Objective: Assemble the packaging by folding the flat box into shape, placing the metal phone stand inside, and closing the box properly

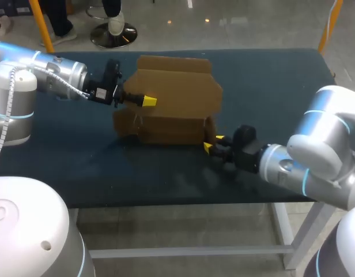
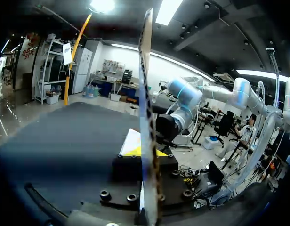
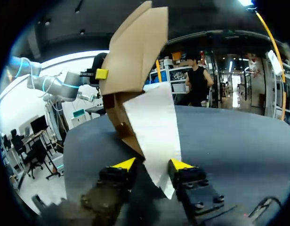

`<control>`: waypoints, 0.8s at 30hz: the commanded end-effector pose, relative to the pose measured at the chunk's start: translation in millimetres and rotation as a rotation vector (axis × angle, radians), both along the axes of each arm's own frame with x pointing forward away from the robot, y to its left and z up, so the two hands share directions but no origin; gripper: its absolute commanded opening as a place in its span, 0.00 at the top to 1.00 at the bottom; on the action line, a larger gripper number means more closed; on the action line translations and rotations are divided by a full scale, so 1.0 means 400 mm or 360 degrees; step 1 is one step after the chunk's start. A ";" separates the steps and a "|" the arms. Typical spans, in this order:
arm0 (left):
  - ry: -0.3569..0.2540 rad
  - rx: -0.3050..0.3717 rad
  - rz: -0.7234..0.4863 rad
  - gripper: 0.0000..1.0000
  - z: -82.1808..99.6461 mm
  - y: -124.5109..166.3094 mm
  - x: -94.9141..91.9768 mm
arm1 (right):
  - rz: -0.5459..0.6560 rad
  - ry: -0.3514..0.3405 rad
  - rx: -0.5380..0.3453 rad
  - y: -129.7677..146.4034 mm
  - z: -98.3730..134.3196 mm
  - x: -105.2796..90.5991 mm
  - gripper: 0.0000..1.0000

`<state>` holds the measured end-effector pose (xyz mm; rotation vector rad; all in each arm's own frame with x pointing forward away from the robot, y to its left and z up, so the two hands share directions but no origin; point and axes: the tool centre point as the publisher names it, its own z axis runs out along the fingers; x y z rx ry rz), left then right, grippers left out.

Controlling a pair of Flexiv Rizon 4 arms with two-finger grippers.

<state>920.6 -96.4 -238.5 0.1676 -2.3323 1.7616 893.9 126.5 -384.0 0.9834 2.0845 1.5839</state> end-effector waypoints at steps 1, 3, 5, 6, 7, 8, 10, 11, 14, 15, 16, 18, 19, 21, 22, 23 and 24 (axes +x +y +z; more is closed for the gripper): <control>0.0002 0.0004 -0.0004 1.00 -0.009 -0.002 0.001 | -0.0088 -0.0012 -0.0043 0.031 0.003 0.007 0.51; 0.0002 0.0004 -0.0004 1.00 -0.009 -0.002 0.001 | -0.0085 -0.0011 -0.0043 0.040 0.002 0.008 0.52; 0.0002 0.0004 -0.0004 1.00 -0.009 -0.002 0.001 | -0.0077 -0.0009 -0.0045 0.049 0.002 0.010 0.52; 0.0002 0.0004 -0.0004 1.00 -0.009 -0.002 0.001 | -0.0075 -0.0007 -0.0049 0.053 0.002 0.011 0.52; 0.0002 0.0004 -0.0004 1.00 -0.009 -0.002 0.001 | -0.0075 -0.0005 -0.0051 0.057 0.002 0.013 0.52; 0.0002 0.0004 -0.0004 1.00 -0.009 -0.002 0.001 | -0.0081 -0.0005 -0.0060 0.062 0.004 0.014 0.52; 0.0002 0.0004 -0.0004 1.00 -0.009 -0.002 0.001 | -0.0078 -0.0010 -0.0061 0.071 0.007 0.013 0.52; 0.0002 0.0004 -0.0004 1.00 -0.009 -0.002 0.001 | -0.0080 -0.0015 -0.0063 0.072 0.007 0.014 0.52; 0.0002 0.0004 -0.0004 1.00 -0.009 -0.002 0.001 | -0.0091 -0.0029 -0.0075 0.084 0.011 0.016 0.53; 0.0002 0.0004 -0.0004 1.00 -0.009 -0.002 0.001 | -0.0094 -0.0032 -0.0080 0.089 0.013 0.015 0.53; 0.0002 0.0004 -0.0004 1.00 -0.009 -0.002 0.001 | -0.0095 -0.0034 -0.0082 0.092 0.014 0.014 0.53; 0.0002 0.0004 -0.0004 1.00 -0.009 -0.002 0.001 | -0.0107 -0.0039 -0.0091 0.102 0.018 0.011 0.52; 0.0002 0.0004 -0.0004 1.00 -0.009 -0.002 0.001 | -0.0110 -0.0039 -0.0093 0.103 0.018 0.011 0.52; 0.0002 0.0004 -0.0004 1.00 -0.009 -0.002 0.001 | -0.0121 -0.0039 -0.0097 0.104 0.017 0.011 0.52; 0.0002 0.0004 -0.0004 1.00 -0.009 -0.002 0.001 | -0.0134 -0.0038 -0.0103 0.107 0.017 0.010 0.52; 0.0002 0.0004 -0.0004 1.00 -0.009 -0.002 0.001 | -0.0146 -0.0038 -0.0109 0.109 0.017 0.009 0.51; 0.0002 0.0004 -0.0004 1.00 -0.009 -0.002 0.001 | -0.0152 -0.0039 -0.0111 0.110 0.018 0.008 0.51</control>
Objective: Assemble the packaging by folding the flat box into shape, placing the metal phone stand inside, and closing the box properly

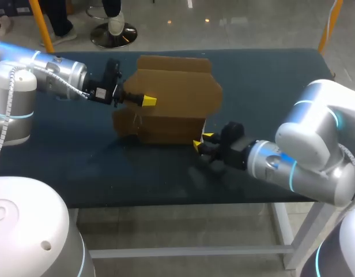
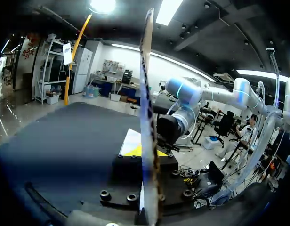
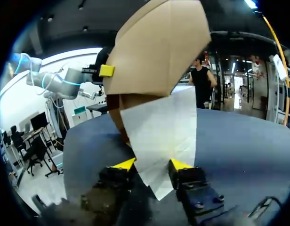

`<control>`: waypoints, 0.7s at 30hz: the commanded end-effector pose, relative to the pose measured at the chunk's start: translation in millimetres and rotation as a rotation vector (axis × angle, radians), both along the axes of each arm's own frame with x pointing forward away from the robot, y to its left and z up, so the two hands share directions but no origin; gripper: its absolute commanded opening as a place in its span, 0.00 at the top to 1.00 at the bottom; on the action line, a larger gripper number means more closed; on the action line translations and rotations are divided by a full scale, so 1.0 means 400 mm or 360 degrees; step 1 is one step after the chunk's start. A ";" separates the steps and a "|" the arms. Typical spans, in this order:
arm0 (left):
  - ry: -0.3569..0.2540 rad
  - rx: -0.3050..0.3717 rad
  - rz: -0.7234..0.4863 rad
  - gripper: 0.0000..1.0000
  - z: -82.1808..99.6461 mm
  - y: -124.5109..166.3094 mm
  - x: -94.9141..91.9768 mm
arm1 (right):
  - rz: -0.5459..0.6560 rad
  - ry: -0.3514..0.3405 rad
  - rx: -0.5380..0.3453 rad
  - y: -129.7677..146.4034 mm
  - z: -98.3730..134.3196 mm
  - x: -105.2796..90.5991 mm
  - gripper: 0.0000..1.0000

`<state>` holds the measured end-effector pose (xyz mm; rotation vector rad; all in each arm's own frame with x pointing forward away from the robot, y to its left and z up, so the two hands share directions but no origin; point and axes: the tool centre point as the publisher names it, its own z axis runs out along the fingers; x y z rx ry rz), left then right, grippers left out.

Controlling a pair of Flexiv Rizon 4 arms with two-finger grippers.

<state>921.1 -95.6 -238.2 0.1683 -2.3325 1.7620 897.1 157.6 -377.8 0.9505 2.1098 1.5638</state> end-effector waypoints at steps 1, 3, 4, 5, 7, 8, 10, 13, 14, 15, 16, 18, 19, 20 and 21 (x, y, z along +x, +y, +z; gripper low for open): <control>0.0002 0.0004 -0.0006 1.00 -0.010 -0.004 0.000 | -0.0189 -0.0032 -0.0072 0.036 0.003 -0.003 0.51; 0.0002 0.0004 -0.0006 1.00 -0.010 -0.004 0.000 | -0.0217 -0.0039 -0.0096 0.038 0.005 -0.007 0.50; 0.0002 0.0004 -0.0006 1.00 -0.010 -0.004 0.000 | -0.0218 -0.0040 -0.0097 0.038 0.006 -0.008 0.50; 0.0002 0.0004 -0.0006 1.00 -0.010 -0.004 0.000 | -0.0236 -0.0045 -0.0108 0.035 0.007 -0.011 0.49; 0.0002 0.0004 -0.0006 1.00 -0.010 -0.004 0.000 | -0.0256 -0.0047 -0.0121 0.029 0.010 -0.014 0.47; 0.0002 0.0004 -0.0006 1.00 -0.010 -0.004 0.000 | -0.0268 -0.0052 -0.0128 0.026 0.011 -0.016 0.45; 0.0002 0.0004 -0.0006 1.00 -0.010 -0.004 0.000 | -0.0282 -0.0060 -0.0140 0.018 0.016 -0.020 0.41; 0.0002 0.0004 -0.0006 1.00 -0.010 -0.004 0.000 | -0.0311 -0.0067 -0.0164 0.004 0.018 -0.025 0.38; 0.0002 0.0004 -0.0006 1.00 -0.010 -0.004 0.000 | -0.0317 -0.0068 -0.0166 -0.001 0.019 -0.026 0.38; 0.0002 0.0004 -0.0006 1.00 -0.010 -0.004 0.000 | -0.0332 -0.0068 -0.0180 -0.003 0.021 -0.028 0.38; 0.0002 0.0004 -0.0006 1.00 -0.010 -0.004 0.000 | -0.0336 -0.0068 -0.0185 -0.009 0.021 -0.029 0.37; 0.0002 0.0004 -0.0006 1.00 -0.010 -0.004 0.000 | -0.0349 -0.0074 -0.0192 -0.024 0.022 -0.029 0.38; 0.0002 0.0004 -0.0006 1.00 -0.010 -0.004 0.000 | -0.0354 -0.0076 -0.0197 -0.032 0.022 -0.027 0.37; 0.0002 0.0004 -0.0006 1.00 -0.010 -0.004 0.000 | -0.0359 -0.0080 -0.0203 -0.039 0.023 -0.027 0.37; 0.0002 0.0004 -0.0006 1.00 -0.010 -0.004 0.000 | -0.0363 -0.0086 -0.0205 -0.044 0.026 -0.027 0.37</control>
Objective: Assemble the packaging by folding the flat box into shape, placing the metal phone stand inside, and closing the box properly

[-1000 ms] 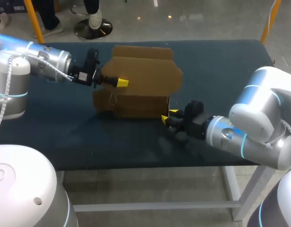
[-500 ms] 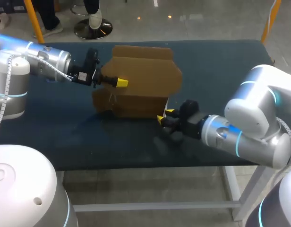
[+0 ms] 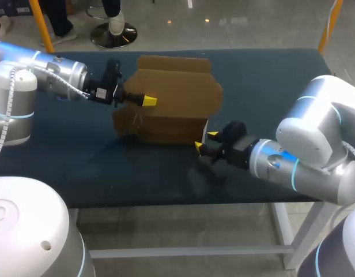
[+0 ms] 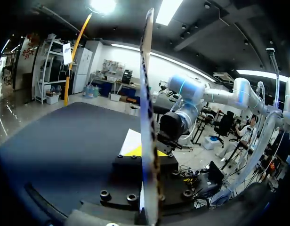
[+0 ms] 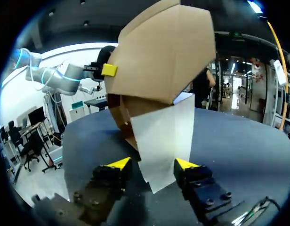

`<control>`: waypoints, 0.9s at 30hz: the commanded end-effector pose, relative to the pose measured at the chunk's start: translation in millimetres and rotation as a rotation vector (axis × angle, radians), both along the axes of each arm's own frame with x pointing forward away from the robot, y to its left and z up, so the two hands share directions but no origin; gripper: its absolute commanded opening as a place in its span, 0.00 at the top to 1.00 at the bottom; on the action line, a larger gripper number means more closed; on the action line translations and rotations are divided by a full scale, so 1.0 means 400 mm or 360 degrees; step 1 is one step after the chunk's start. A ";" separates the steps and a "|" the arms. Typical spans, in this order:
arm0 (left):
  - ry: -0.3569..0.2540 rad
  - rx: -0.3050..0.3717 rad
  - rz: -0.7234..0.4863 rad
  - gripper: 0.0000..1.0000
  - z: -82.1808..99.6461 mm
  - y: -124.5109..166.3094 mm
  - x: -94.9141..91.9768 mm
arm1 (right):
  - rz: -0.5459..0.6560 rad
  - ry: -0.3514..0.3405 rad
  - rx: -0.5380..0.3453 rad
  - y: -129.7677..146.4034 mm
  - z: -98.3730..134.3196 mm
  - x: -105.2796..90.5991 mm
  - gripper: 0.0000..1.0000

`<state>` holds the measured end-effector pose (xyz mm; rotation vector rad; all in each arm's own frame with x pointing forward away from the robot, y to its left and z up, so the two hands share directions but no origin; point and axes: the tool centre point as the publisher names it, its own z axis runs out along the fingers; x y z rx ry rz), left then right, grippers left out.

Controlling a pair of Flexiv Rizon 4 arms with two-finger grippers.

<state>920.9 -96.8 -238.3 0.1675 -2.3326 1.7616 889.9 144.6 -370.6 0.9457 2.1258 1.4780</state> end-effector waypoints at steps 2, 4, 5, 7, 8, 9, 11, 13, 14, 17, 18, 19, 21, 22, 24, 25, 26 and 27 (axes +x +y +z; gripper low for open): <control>0.0002 0.0004 -0.0005 1.00 -0.009 -0.001 0.000 | -0.0329 -0.0105 -0.0110 -0.025 0.012 -0.010 0.36; 0.0002 0.0004 -0.0005 1.00 -0.009 -0.001 0.000 | -0.0332 -0.0123 -0.0116 -0.036 0.017 -0.011 0.35; 0.0002 0.0004 -0.0005 1.00 -0.009 -0.001 0.000 | -0.0330 -0.0131 -0.0119 -0.040 0.020 -0.011 0.35; 0.0002 0.0004 -0.0005 1.00 -0.009 -0.001 0.000 | -0.0327 -0.0143 -0.0123 -0.047 0.024 -0.011 0.32; 0.0002 0.0004 -0.0005 1.00 -0.009 -0.001 0.000 | -0.0320 -0.0149 -0.0124 -0.051 0.025 -0.010 0.33; 0.0002 0.0004 -0.0005 1.00 -0.009 -0.001 0.000 | -0.0312 -0.0154 -0.0127 -0.054 0.027 -0.009 0.33; 0.0002 0.0004 -0.0005 1.00 -0.009 -0.001 0.000 | -0.0304 -0.0158 -0.0137 -0.058 0.028 -0.006 0.31; 0.0002 0.0004 -0.0005 1.00 -0.009 -0.001 0.000 | -0.0291 -0.0163 -0.0141 -0.062 0.030 -0.001 0.29; 0.0002 0.0004 -0.0005 1.00 -0.009 -0.001 0.000 | -0.0282 -0.0166 -0.0140 -0.064 0.030 0.001 0.28; 0.0002 0.0004 -0.0005 1.00 -0.009 -0.001 0.000 | -0.0254 -0.0170 -0.0134 -0.063 0.030 0.008 0.29; 0.0002 0.0004 -0.0005 1.00 -0.009 -0.001 0.000 | -0.0239 -0.0171 -0.0127 -0.060 0.030 0.010 0.29; 0.0002 0.0004 -0.0005 1.00 -0.009 -0.001 0.000 | -0.0229 -0.0172 -0.0122 -0.057 0.030 0.010 0.29; 0.0002 0.0004 -0.0005 1.00 -0.009 -0.001 0.000 | -0.0213 -0.0176 -0.0125 -0.049 0.028 0.009 0.29; 0.0002 0.0004 -0.0005 1.00 -0.009 -0.001 0.000 | -0.0205 -0.0185 -0.0130 -0.045 0.028 0.007 0.28; 0.0002 0.0004 -0.0005 1.00 -0.009 -0.001 0.000 | -0.0202 -0.0195 -0.0133 -0.047 0.031 0.005 0.27; 0.0002 0.0004 -0.0005 1.00 -0.009 -0.001 0.000 | -0.0202 -0.0199 -0.0130 -0.051 0.032 0.005 0.27; 0.0002 0.0004 -0.0005 1.00 -0.009 -0.001 0.000 | -0.0203 -0.0203 -0.0129 -0.055 0.034 0.006 0.26; 0.0002 0.0004 -0.0005 1.00 -0.009 -0.001 0.000 | -0.0205 -0.0209 -0.0128 -0.059 0.035 0.007 0.27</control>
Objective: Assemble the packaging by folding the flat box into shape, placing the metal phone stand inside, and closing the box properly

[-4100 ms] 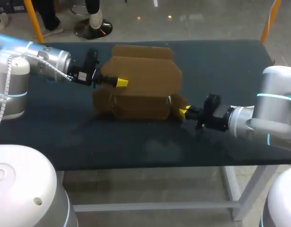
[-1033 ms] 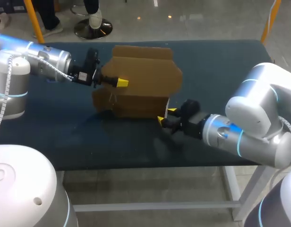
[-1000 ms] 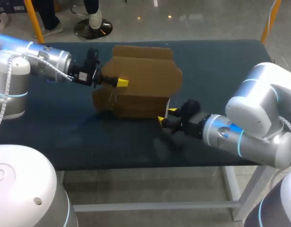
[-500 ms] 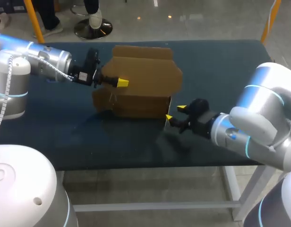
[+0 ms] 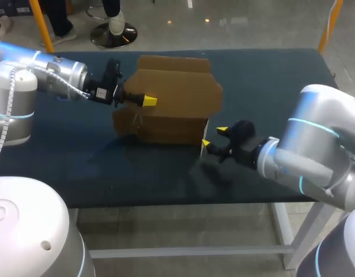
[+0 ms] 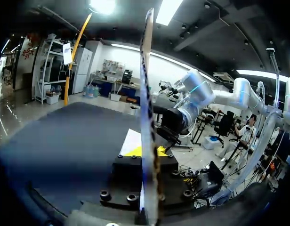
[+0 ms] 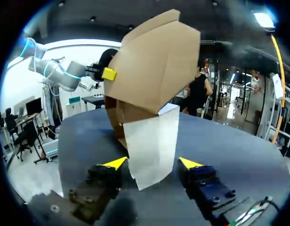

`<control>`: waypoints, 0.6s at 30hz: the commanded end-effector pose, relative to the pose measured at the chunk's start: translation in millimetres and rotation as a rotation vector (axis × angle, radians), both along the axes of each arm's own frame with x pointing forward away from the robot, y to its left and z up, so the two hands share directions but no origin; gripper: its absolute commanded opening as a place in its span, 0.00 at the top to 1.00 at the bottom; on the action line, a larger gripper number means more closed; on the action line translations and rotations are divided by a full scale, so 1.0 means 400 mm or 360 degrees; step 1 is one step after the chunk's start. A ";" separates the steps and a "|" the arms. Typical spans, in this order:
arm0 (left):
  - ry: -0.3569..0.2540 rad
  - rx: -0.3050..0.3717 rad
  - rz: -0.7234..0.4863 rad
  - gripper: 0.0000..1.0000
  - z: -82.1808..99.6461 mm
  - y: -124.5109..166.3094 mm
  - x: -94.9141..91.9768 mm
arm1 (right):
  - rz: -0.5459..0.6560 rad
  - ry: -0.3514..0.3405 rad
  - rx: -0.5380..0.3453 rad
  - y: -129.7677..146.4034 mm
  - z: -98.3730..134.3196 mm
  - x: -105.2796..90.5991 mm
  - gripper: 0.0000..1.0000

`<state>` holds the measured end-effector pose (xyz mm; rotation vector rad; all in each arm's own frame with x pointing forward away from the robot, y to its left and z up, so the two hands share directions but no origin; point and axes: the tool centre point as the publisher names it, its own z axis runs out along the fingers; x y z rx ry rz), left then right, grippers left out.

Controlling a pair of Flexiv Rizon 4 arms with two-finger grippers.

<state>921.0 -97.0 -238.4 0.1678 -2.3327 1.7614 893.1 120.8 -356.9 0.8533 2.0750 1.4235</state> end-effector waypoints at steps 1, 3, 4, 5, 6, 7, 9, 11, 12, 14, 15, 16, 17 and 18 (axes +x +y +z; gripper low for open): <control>0.0002 0.0004 -0.0005 1.00 -0.009 -0.001 0.000 | -0.0179 -0.0069 -0.0035 -0.003 0.002 0.000 0.27; 0.0002 0.0004 -0.0005 1.00 -0.009 -0.001 0.000 | -0.0175 -0.0078 -0.0041 -0.009 0.003 0.003 0.27; 0.0002 0.0004 -0.0005 1.00 -0.009 -0.001 0.000 | -0.0174 -0.0080 -0.0042 -0.011 0.003 0.004 0.27; 0.0002 0.0004 -0.0005 1.00 -0.009 -0.001 0.000 | -0.0173 -0.0086 -0.0044 -0.015 0.003 0.008 0.27; 0.0002 0.0004 -0.0005 1.00 -0.009 -0.001 0.000 | -0.0168 -0.0092 -0.0041 -0.019 0.003 0.010 0.26; 0.0002 0.0004 -0.0005 1.00 -0.009 -0.001 0.000 | -0.0166 -0.0093 -0.0038 -0.021 0.002 0.012 0.27; 0.0002 0.0004 -0.0005 1.00 -0.009 -0.001 0.000 | -0.0150 -0.0097 -0.0031 -0.022 -0.002 0.016 0.27; 0.0002 0.0004 -0.0005 1.00 -0.009 -0.001 0.000 | -0.0132 -0.0095 -0.0028 -0.021 -0.007 0.018 0.26; 0.0002 0.0004 -0.0005 1.00 -0.009 -0.001 0.000 | -0.0114 -0.0091 -0.0019 -0.021 -0.010 0.019 0.26; 0.0002 0.0004 -0.0005 1.00 -0.009 -0.001 0.000 | -0.0097 -0.0085 -0.0002 -0.022 -0.014 0.018 0.27; 0.0002 0.0004 -0.0005 1.00 -0.009 -0.001 0.000 | -0.0093 -0.0081 -0.0001 -0.024 -0.016 0.017 0.26; 0.0002 0.0004 -0.0005 1.00 -0.009 -0.001 0.000 | -0.0081 -0.0075 0.0011 -0.026 -0.018 0.015 0.27; 0.0002 0.0004 -0.0005 1.00 -0.009 -0.001 0.000 | -0.0072 -0.0073 0.0025 -0.028 -0.018 0.012 0.26; 0.0002 0.0004 -0.0005 1.00 -0.009 -0.001 0.000 | -0.0071 -0.0074 0.0024 -0.028 -0.019 0.008 0.26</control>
